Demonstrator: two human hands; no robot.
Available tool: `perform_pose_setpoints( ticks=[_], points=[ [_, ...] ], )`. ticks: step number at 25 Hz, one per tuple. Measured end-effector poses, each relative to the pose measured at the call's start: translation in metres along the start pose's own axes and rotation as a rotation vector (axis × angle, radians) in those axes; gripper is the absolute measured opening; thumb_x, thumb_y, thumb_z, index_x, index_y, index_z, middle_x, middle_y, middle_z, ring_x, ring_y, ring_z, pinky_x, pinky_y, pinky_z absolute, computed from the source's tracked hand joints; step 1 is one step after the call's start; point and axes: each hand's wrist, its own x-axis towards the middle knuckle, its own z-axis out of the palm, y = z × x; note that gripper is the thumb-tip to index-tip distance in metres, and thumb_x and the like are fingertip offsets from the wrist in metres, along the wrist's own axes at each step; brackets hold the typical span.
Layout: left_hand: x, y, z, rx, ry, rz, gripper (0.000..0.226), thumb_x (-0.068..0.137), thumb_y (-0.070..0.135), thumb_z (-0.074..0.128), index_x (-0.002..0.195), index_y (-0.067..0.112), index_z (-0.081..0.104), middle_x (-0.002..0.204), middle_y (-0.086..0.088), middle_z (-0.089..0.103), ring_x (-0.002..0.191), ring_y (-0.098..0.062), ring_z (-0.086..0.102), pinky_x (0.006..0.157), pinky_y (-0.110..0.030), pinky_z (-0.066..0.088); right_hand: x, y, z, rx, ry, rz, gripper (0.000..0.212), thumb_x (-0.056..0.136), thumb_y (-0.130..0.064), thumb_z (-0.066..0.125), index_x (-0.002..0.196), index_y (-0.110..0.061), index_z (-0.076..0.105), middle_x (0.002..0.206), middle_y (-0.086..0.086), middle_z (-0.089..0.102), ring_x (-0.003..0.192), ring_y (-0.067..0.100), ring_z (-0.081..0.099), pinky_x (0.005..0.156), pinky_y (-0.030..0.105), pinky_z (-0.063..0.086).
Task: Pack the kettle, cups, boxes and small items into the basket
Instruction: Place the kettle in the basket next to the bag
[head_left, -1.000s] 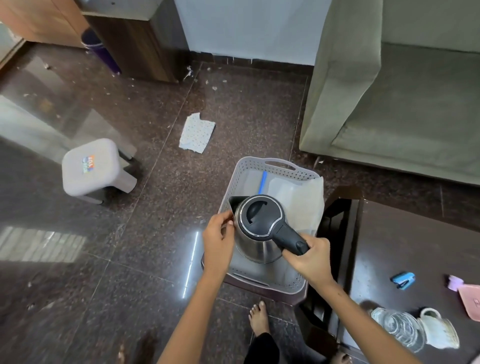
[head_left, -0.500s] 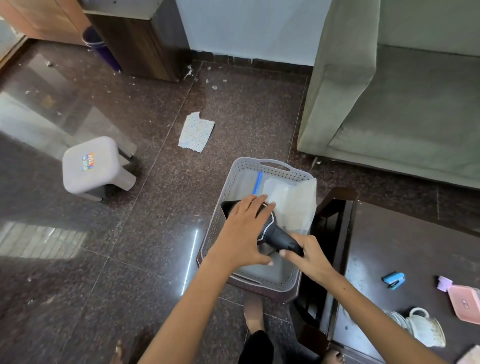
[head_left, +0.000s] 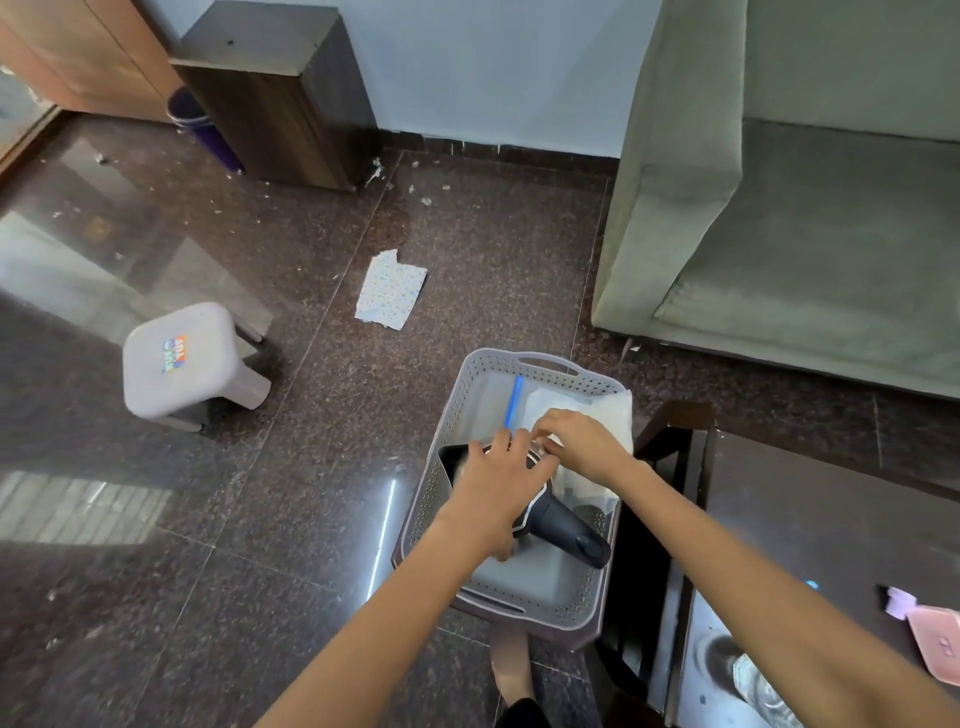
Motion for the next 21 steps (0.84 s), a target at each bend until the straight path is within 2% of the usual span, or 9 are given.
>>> perform_pose_setpoints(
  ticks=[4,7,9,10,11,13,16,18,21],
  points=[
    [0.001,0.000,0.001,0.026,-0.012,0.002,0.109,0.049,0.027,0.090,0.134,0.019,0.022,0.137,-0.024,0.028,0.124,-0.038,0.034,0.090,-0.051,0.042,0.041,0.001,0.012,-0.374,-0.228,-0.162,0.042,0.089,-0.009,0.051,0.126,-0.028,0.053,0.147,-0.002,0.039,0.121,0.023,0.050,0.084,0.038,0.046],
    [-0.001,-0.003,0.004,-0.014,0.036,0.036,0.097,0.052,0.027,0.085,0.129,0.020,0.027,0.131,-0.021,0.034,0.116,-0.036,0.038,0.080,-0.046,0.045,0.059,0.010,0.022,-0.500,-0.392,-0.204,0.050,0.091,-0.016,0.051,0.135,-0.038,0.040,0.155,-0.010,0.025,0.121,0.024,0.052,0.085,0.039,0.046],
    [-0.004,-0.006,0.006,-0.056,0.063,0.036,0.093,0.054,0.027,0.083,0.129,0.022,0.028,0.130,-0.020,0.035,0.114,-0.035,0.040,0.079,-0.045,0.046,0.066,0.013,0.032,-0.590,-0.428,-0.275,0.050,0.090,-0.021,0.052,0.135,-0.040,0.039,0.151,-0.008,0.032,0.115,0.025,0.057,0.083,0.039,0.048],
    [-0.005,-0.008,0.009,-0.080,0.070,0.026,0.091,0.055,0.028,0.082,0.129,0.023,0.029,0.130,-0.020,0.036,0.115,-0.035,0.040,0.080,-0.044,0.046,0.068,0.012,0.034,-0.632,-0.400,-0.321,0.043,0.090,-0.026,0.050,0.131,-0.036,0.043,0.143,-0.003,0.041,0.108,0.028,0.059,0.081,0.039,0.050],
    [-0.007,-0.009,0.012,-0.102,0.080,0.011,0.090,0.054,0.029,0.082,0.128,0.024,0.031,0.128,-0.019,0.037,0.114,-0.035,0.041,0.078,-0.043,0.047,0.070,0.012,0.036,-0.673,-0.333,-0.376,0.036,0.090,-0.030,0.046,0.126,-0.028,0.047,0.127,0.002,0.051,0.101,0.030,0.060,0.081,0.042,0.051],
    [-0.011,-0.012,0.016,-0.128,0.095,-0.021,0.091,0.047,0.034,0.083,0.125,0.025,0.037,0.121,-0.016,0.043,0.107,-0.032,0.047,0.070,-0.040,0.050,0.074,0.012,0.041,-0.735,-0.270,-0.393,0.029,0.089,-0.026,0.045,0.114,-0.014,0.055,0.100,0.003,0.054,0.096,0.031,0.060,0.081,0.042,0.050],
    [-0.017,-0.015,0.019,-0.162,0.097,-0.041,0.093,0.041,0.034,0.083,0.123,0.026,0.041,0.117,-0.013,0.047,0.102,-0.031,0.050,0.064,-0.039,0.052,0.066,0.009,0.028,-0.632,-0.249,-0.205,0.017,0.083,0.000,0.051,0.096,-0.007,0.060,0.105,0.012,0.052,0.084,0.034,0.061,0.062,0.038,0.044],
    [-0.022,-0.016,0.019,-0.176,0.098,-0.048,0.092,0.042,0.033,0.082,0.123,0.027,0.039,0.120,-0.013,0.047,0.105,-0.031,0.049,0.067,-0.040,0.052,0.058,0.020,0.018,-0.496,-0.205,-0.134,0.023,0.078,0.008,0.051,0.094,-0.007,0.059,0.105,0.011,0.052,0.084,0.034,0.060,0.062,0.037,0.039],
    [-0.027,-0.018,0.015,-0.196,0.098,-0.081,0.090,0.053,0.037,0.078,0.130,0.029,0.031,0.128,-0.012,0.041,0.115,-0.031,0.044,0.074,-0.039,0.051,0.042,0.037,0.006,-0.309,-0.126,-0.109,0.023,0.079,0.008,0.049,0.089,-0.010,0.059,0.101,0.009,0.055,0.084,0.034,0.059,0.062,0.034,0.035]
  ],
)
